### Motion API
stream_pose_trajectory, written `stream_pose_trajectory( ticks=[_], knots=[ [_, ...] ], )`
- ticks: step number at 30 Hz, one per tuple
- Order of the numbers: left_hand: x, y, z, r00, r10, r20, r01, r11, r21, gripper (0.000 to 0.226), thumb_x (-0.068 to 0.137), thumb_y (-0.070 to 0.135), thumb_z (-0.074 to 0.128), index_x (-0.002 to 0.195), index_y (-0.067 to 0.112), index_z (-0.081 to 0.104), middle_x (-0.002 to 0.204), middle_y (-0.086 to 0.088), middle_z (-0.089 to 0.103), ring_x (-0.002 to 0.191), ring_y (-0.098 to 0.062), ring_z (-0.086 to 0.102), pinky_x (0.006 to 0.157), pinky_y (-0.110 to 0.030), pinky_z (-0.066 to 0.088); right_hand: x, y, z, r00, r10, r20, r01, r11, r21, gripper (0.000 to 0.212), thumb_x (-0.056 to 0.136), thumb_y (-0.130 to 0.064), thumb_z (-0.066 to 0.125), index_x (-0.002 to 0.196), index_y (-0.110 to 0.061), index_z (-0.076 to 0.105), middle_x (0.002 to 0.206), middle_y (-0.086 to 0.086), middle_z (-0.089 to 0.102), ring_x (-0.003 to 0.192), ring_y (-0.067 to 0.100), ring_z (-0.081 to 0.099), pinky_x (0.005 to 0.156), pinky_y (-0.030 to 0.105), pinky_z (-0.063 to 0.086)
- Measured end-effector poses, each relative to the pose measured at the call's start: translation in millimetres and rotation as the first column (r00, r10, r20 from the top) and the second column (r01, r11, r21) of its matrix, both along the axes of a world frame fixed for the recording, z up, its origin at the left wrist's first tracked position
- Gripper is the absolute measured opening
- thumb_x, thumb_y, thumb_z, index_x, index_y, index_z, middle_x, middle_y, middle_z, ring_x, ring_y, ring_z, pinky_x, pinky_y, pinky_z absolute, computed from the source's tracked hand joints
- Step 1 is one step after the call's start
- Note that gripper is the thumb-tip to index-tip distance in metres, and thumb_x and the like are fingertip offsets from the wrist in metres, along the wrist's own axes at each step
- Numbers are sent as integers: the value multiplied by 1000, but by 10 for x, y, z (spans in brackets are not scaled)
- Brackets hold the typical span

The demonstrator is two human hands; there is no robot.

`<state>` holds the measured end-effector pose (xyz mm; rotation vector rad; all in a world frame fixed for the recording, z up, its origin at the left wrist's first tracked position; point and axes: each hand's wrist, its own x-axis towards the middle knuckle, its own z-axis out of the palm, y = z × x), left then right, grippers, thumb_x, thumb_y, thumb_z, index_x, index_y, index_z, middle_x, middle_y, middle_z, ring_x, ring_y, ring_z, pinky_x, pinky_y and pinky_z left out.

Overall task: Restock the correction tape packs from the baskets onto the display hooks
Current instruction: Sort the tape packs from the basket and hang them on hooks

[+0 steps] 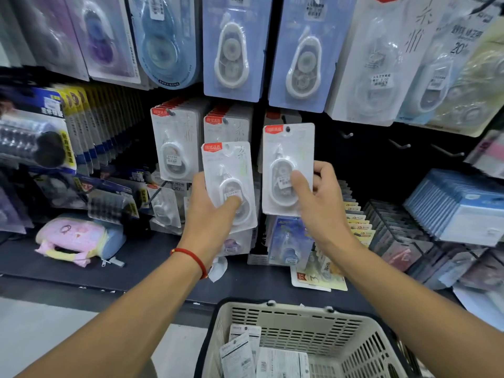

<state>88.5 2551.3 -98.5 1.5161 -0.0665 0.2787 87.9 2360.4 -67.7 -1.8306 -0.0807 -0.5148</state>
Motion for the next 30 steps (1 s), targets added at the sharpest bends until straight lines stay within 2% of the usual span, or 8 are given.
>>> stream_pose_trajectory(
  ticks=[2, 6, 8, 14, 17, 22, 26, 30],
  knots=[
    [-21, 12, 21, 1000, 15, 10, -15, 1000, 7, 53, 93, 10, 68, 100, 60, 51, 96, 30, 66, 88, 9, 66, 53, -11, 53, 36, -8, 34, 1000, -9, -13, 10, 999, 35, 23, 104, -40, 63, 121, -26, 55, 101, -4, 79, 96, 15, 75, 90, 51, 59],
    [-24, 19, 40, 995, 77, 56, -78, 997, 28, 48, 91, 12, 71, 112, 51, 52, 106, 26, 69, 100, 3, 67, 89, -27, 54, 59, 18, 51, 1000, 2, -10, -2, 998, 62, 29, 102, -44, 65, 122, -24, 58, 96, -5, 80, 95, 17, 76, 92, 53, 59],
    [-31, 25, 50, 994, 84, 65, -85, 996, 16, 45, 87, 15, 69, 115, 47, 54, 108, 22, 69, 102, 0, 67, 94, -32, 55, 70, 29, 57, 1000, -24, 12, 23, 996, 90, 31, 101, -45, 66, 122, -23, 60, 93, -3, 81, 93, 22, 77, 91, 57, 59],
    [-6, 33, 45, 989, 126, 75, -126, 992, -1, 53, 87, 8, 70, 122, 42, 48, 107, 19, 67, 91, 13, 65, 72, -11, 54, 169, -23, 29, 995, -77, -58, 77, 997, -3, 45, 99, -51, 65, 133, -22, 59, 108, -7, 78, 104, 15, 74, 94, 55, 58],
    [7, 19, 37, 991, 115, 73, -116, 993, 17, 60, 88, -1, 72, 114, 45, 45, 113, 14, 67, 89, 13, 67, 70, -5, 51, 183, -80, -29, 980, -175, -92, 147, 957, -251, 61, 100, -52, 62, 151, -23, 43, 139, -3, 56, 123, 16, 58, 104, 44, 51],
    [6, -33, 36, 996, -81, 41, 80, 997, 20, 66, 89, -8, 75, 142, 22, 50, 123, -4, 74, 107, -10, 74, 91, -29, 61, 54, 57, -82, 980, 144, -135, -177, 941, -287, 24, 98, -43, 70, 119, -34, 63, 114, -20, 70, 101, -8, 64, 81, 8, 48],
    [-24, -69, 23, 989, -140, 38, 138, 990, 38, 68, 93, -1, 74, 151, 25, 47, 120, -3, 74, 105, -7, 74, 89, -29, 61, -2, 146, -100, 974, 174, -146, -190, 977, -100, 31, 96, -31, 76, 122, -20, 62, 110, -5, 76, 101, 9, 74, 93, 37, 60],
    [-55, -109, 45, 988, -151, 30, 148, 985, 86, 67, 95, -2, 71, 147, 34, 49, 120, -3, 70, 94, -4, 72, 87, -29, 63, 2, 125, -81, 993, 50, -108, -51, 999, -9, 28, 98, -30, 71, 122, -22, 59, 114, -4, 73, 105, 11, 71, 97, 45, 58]
  ],
)
